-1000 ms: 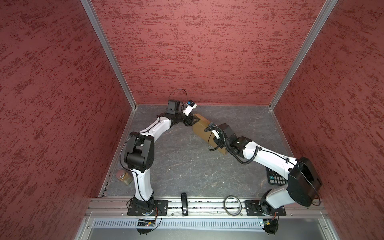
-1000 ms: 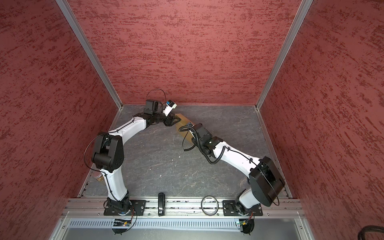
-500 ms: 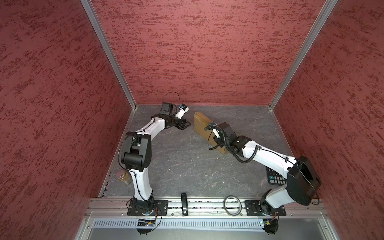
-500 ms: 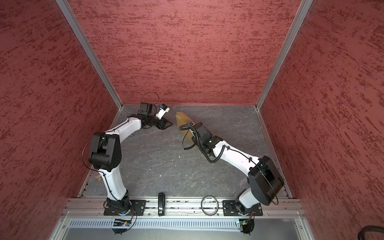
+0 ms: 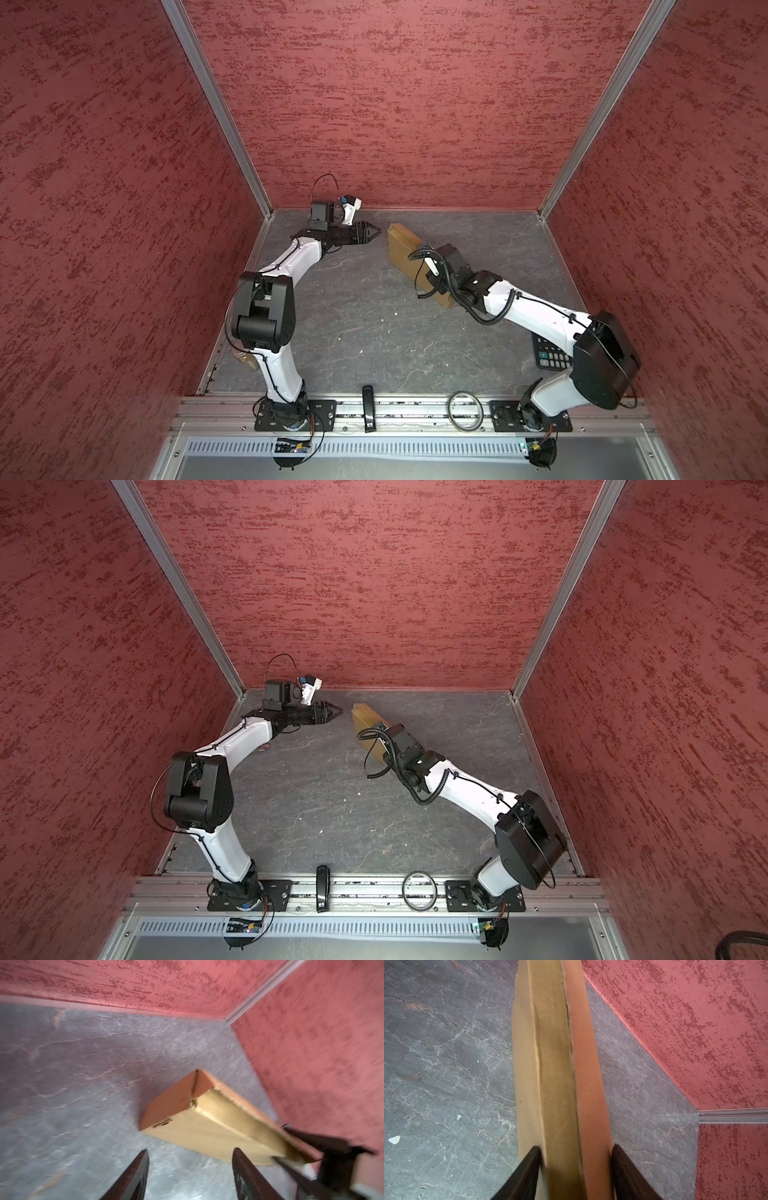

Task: Fold the paper box
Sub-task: 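Open the left gripper and draw it back from the box's far end, then move the left gripper onto the box's far end and grasp its corner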

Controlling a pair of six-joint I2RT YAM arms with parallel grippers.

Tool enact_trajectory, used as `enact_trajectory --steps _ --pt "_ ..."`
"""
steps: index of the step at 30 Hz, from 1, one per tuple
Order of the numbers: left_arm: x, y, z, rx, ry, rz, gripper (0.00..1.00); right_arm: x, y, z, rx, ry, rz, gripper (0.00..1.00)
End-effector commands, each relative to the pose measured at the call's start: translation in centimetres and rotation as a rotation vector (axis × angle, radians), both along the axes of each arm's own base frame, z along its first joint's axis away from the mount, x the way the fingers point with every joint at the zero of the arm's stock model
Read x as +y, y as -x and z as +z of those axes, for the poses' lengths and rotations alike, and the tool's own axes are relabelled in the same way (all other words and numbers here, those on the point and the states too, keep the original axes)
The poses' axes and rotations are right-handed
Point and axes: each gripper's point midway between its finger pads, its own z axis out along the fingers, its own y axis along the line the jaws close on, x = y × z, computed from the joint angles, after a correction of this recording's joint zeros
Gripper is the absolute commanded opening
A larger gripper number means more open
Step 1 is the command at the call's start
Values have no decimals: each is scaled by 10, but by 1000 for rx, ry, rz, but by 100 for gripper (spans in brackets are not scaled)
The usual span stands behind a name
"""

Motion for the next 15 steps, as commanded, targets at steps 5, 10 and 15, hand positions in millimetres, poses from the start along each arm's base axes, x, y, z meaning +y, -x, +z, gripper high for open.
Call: enact_trajectory --steps 5,10,15 --pt "-19 -4 -5 246 177 118 66 -2 5 -18 68 14 -5 55" --pt "-36 -9 -8 297 190 136 69 0 4 -17 62 2 -2 55" --pt "-41 -17 -8 293 179 182 69 2 3 -16 60 -5 1 55"
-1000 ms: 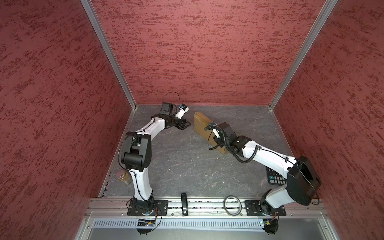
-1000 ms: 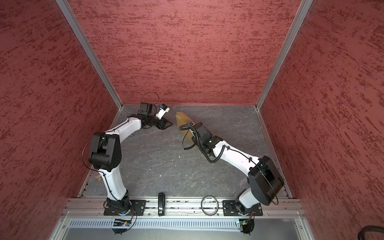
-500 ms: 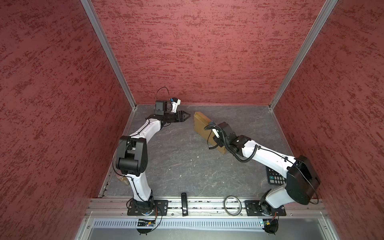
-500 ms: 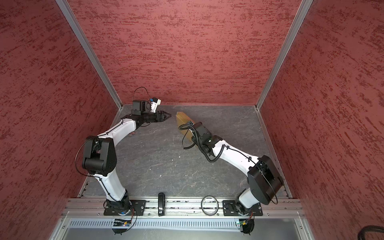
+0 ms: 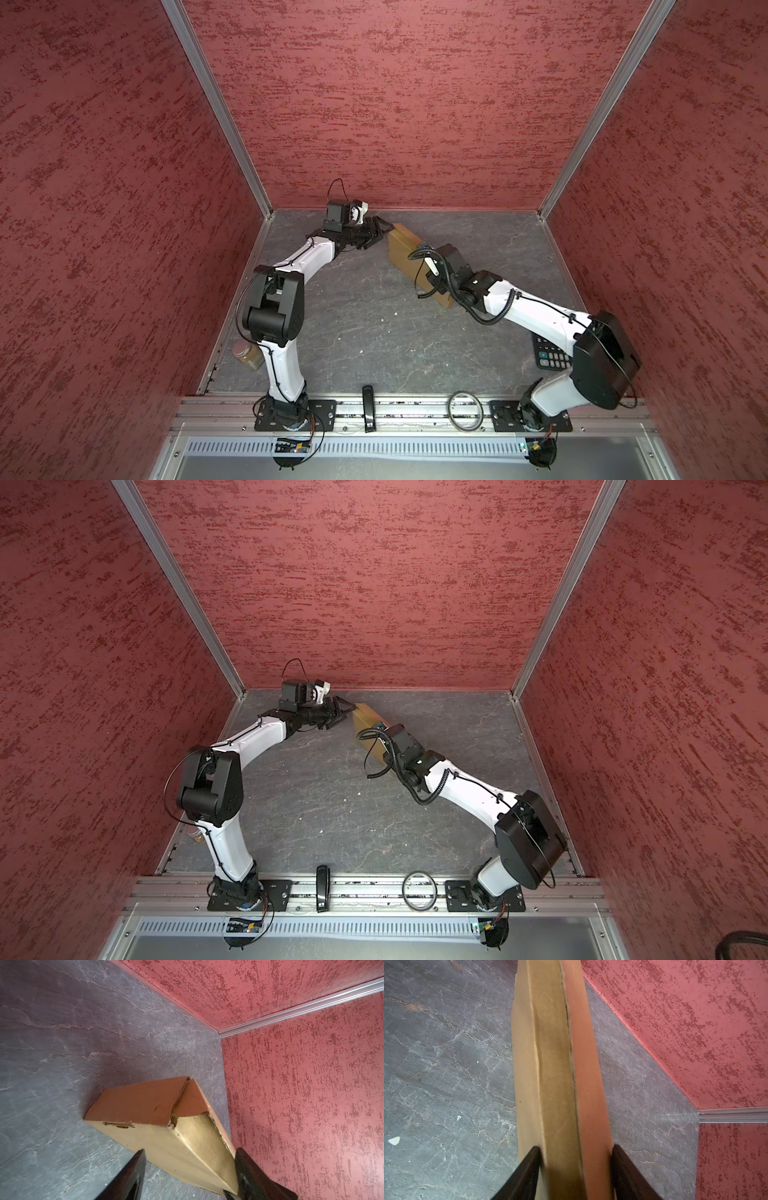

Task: Fold the paper box
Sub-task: 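Move the left gripper onto the box's far end and grasp its corner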

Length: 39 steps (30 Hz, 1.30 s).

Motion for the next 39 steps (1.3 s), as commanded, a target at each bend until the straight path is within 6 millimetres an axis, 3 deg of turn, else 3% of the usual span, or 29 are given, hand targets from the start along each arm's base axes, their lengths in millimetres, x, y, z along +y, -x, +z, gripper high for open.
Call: enact_trajectory --steps 1,13,20,39 --pt "3 -14 3 -1 -5 70 69 1 4 -17 61 0 1 55" --pt "-6 -27 5 -41 -21 87 69 2 4 -18 63 1 0 55" --pt "-17 -23 2 -34 -23 60 68 3 4 -16 59 0 0 55" --pt "-19 -18 -29 11 -59 46 64 3 5 -14 59 1 3 54"
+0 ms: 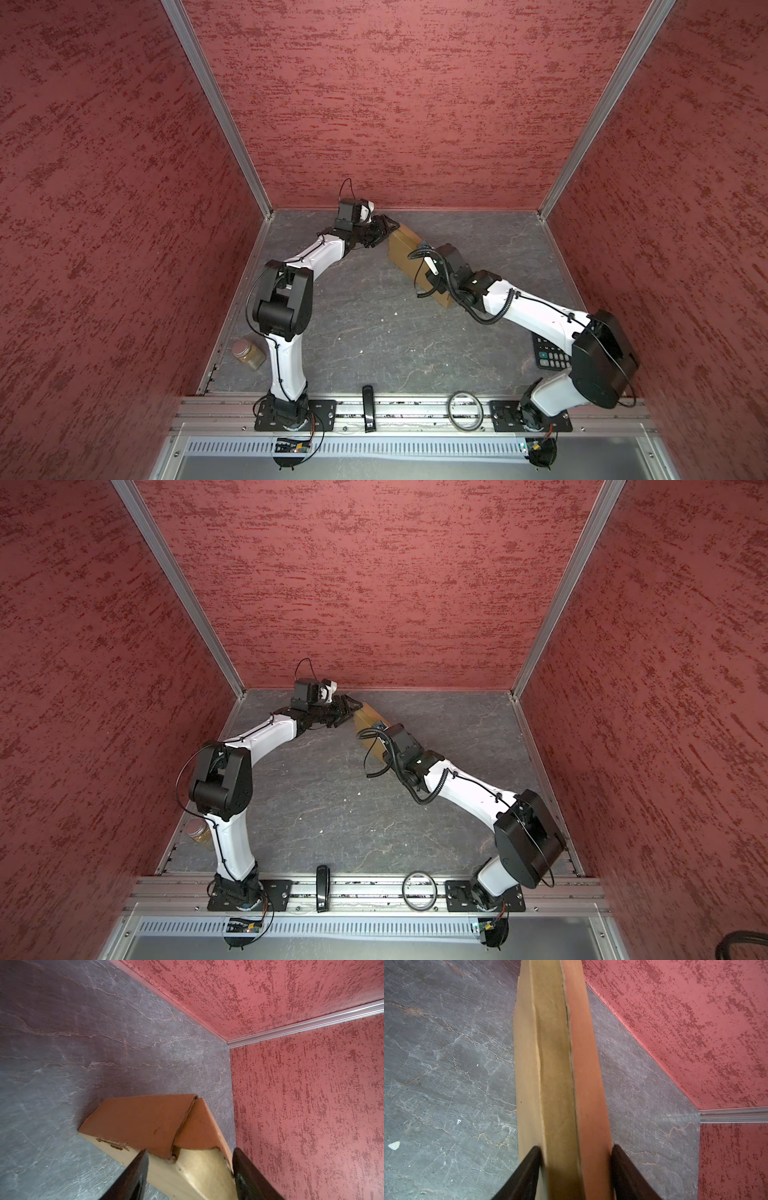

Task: Fold the paper box
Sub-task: 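Move the left gripper onto the box's far end and grasp its corner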

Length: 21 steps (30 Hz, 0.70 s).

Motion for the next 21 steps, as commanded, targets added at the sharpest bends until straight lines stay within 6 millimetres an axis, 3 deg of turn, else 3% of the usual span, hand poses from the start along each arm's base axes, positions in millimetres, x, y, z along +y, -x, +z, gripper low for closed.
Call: enact_trajectory --steps 1,11,21 --pt "-1 -1 -14 -3 -24 -6 64 1 6 -14 62 12 5 55" --pt "3 2 -25 11 -44 4 61 3 6 -12 59 8 8 55" --pt "5 4 -32 14 -57 8 58 0 9 2 30 -29 3 67"
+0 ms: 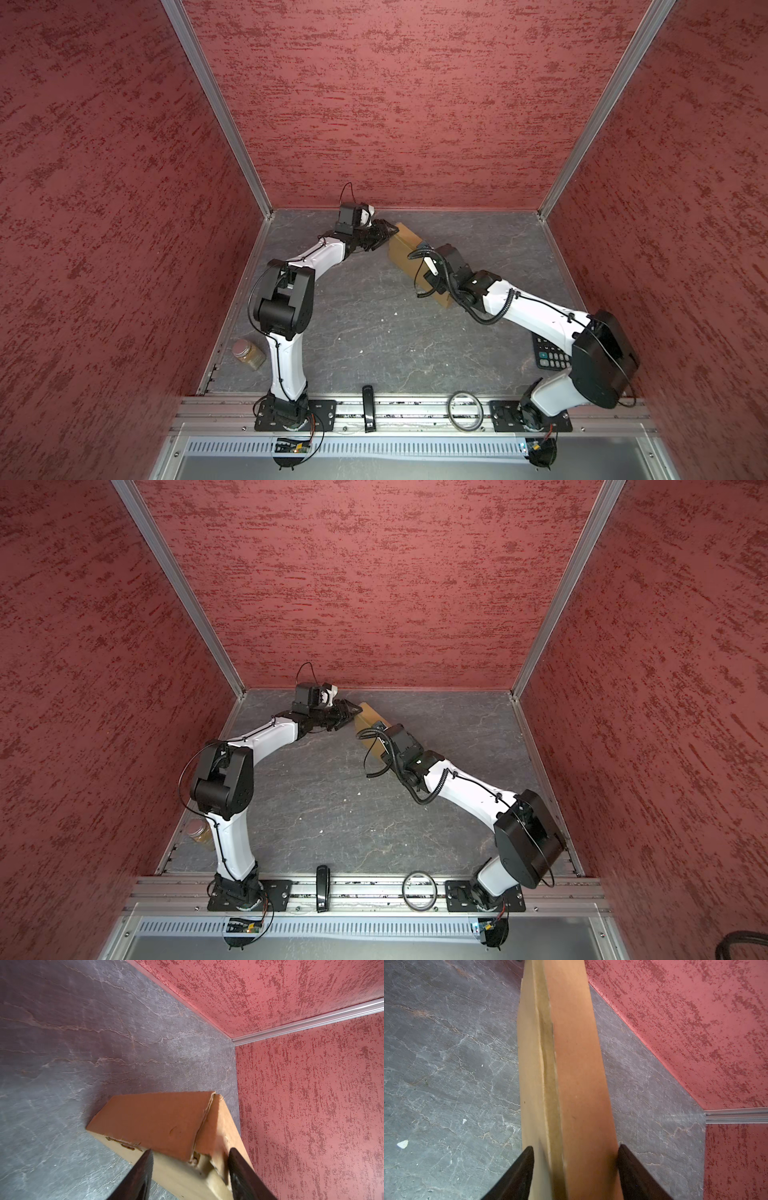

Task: Fold the paper box
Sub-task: 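Move the left gripper onto the box's far end and grasp its corner, then open the right gripper and lift it off the box's middle edge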

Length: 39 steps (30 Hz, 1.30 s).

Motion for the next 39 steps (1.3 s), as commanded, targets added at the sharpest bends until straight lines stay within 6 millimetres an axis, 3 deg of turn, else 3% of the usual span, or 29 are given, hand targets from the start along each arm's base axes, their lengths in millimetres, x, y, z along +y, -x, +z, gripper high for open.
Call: enact_trajectory --steps 1,12,13,21,26,31,39 --pt "4 2 -20 21 -42 12 58 -1 9 4 19 -20 5 68" --pt "3 2 -22 19 -41 11 58 1 14 17 11 -78 14 74" --pt "3 2 -22 18 -40 10 58 1 17 29 -10 -107 20 75" --pt "3 5 -26 20 -49 9 57 3 24 53 -45 -207 27 79" --pt "2 7 -32 26 -53 7 57 -3 25 68 -70 -278 -19 84" --pt "-1 8 -39 36 -57 2 56 -10 23 70 -74 -317 -86 98" --pt "-2 10 -42 35 -72 2 56 -24 20 89 -146 -420 -168 99"
